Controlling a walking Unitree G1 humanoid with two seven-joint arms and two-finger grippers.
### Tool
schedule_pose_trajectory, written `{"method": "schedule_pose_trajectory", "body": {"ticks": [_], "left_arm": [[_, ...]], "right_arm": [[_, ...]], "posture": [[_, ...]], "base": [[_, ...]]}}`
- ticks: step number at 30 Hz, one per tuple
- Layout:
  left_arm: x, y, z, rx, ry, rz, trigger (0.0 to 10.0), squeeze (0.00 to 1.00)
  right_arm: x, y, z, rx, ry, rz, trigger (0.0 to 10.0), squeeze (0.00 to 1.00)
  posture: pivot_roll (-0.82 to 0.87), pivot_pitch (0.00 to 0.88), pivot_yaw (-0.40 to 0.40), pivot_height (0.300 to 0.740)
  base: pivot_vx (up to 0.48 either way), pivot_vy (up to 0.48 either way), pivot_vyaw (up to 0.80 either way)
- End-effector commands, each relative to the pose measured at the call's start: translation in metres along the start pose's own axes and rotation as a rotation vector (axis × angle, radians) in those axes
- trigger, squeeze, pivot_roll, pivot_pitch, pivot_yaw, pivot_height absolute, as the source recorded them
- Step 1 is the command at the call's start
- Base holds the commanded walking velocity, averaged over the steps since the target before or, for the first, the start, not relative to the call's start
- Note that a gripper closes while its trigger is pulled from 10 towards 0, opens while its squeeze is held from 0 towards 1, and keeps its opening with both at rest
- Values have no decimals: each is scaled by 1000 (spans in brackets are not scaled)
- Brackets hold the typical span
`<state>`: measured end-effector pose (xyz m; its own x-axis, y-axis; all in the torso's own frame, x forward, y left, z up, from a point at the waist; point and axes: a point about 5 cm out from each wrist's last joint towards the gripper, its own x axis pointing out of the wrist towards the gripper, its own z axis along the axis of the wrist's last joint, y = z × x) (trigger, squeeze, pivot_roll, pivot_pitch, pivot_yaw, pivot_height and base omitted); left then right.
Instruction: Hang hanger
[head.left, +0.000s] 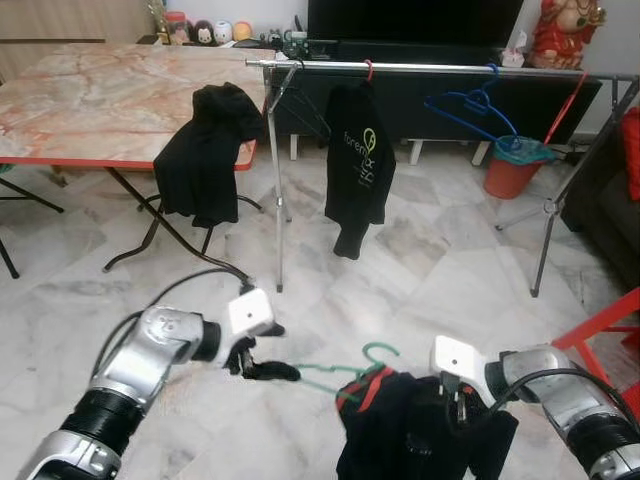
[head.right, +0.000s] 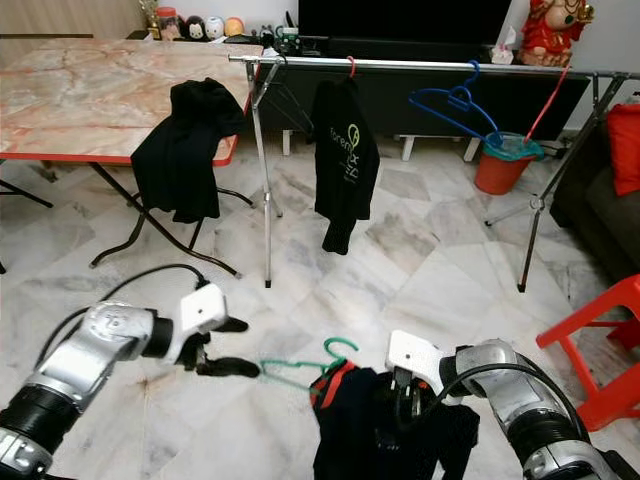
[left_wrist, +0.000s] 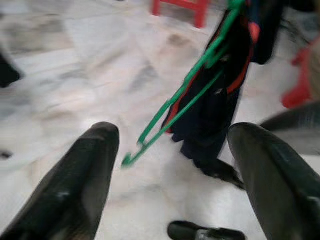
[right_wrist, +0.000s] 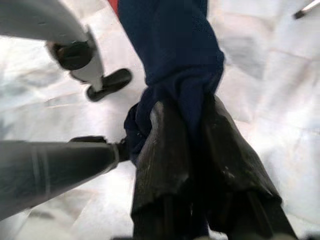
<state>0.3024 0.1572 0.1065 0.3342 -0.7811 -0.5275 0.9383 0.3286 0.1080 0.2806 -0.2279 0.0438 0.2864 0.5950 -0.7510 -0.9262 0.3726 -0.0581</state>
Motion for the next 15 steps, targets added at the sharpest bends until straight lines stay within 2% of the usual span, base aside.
{"method": "schedule_pose_trajectory", "body": {"ticks": [1, 5, 7, 8, 9, 10, 11, 12, 13, 14, 15], "left_arm": [[-10, 8, -1, -15, -9, 76, 10000, 1000], [-18, 16, -5, -49, -44, 193, 10000, 1000], [-21, 20, -10, -71, -69, 283, 10000, 1000], [-22, 20, -10, -74, -72, 295, 10000, 1000], [-23, 24, -14, -103, -82, 363, 10000, 0], [-24, 26, -17, -125, -90, 413, 10000, 0], [-24, 26, -17, -125, -90, 413, 10000, 0], [-28, 37, -28, -188, -90, 611, 10000, 0], [-34, 45, -36, -256, -92, 776, 10000, 0], [-34, 45, -36, -256, -92, 776, 10000, 0], [-36, 47, -40, -319, -100, 847, 10000, 0]], "right_arm": [[-8, -6, 0, 18, -21, -65, 0, 0], [-8, -6, -3, 25, -24, -113, 0, 0], [-8, -11, -1, 38, -40, -187, 0, 0], [-8, -12, -1, 39, -42, -197, 0, 0], [-8, -17, 1, 59, -48, -261, 0, 0], [-7, -20, 2, 74, -52, -308, 0, 0], [-7, -20, 2, 74, -52, -308, 0, 0], [-8, -34, 11, 131, -78, -467, 10000, 0], [-10, -45, 19, 175, -86, -594, 10000, 0], [-10, -45, 19, 175, -86, -594, 10000, 0], [-11, -50, 23, 186, -88, -642, 10000, 0]], "posture": [[-81, 0, -39, 740], [-87, 0, -32, 740], [-91, 0, -27, 740], [-91, 0, -27, 740], [-95, 0, -27, 740], [-97, 0, -26, 740], [-97, 0, -26, 740], [-101, 0, -22, 740], [-103, 0, -21, 740], [-103, 0, -21, 740], [-102, 0, -20, 740]], "base": [[0, 0, 0], [0, 0, 0], [0, 0, 0], [0, 0, 0], [0, 0, 0], [0, 0, 0], [0, 0, 0], [0, 0, 0], [0, 0, 0], [0, 0, 0], [0, 0, 0]]}}
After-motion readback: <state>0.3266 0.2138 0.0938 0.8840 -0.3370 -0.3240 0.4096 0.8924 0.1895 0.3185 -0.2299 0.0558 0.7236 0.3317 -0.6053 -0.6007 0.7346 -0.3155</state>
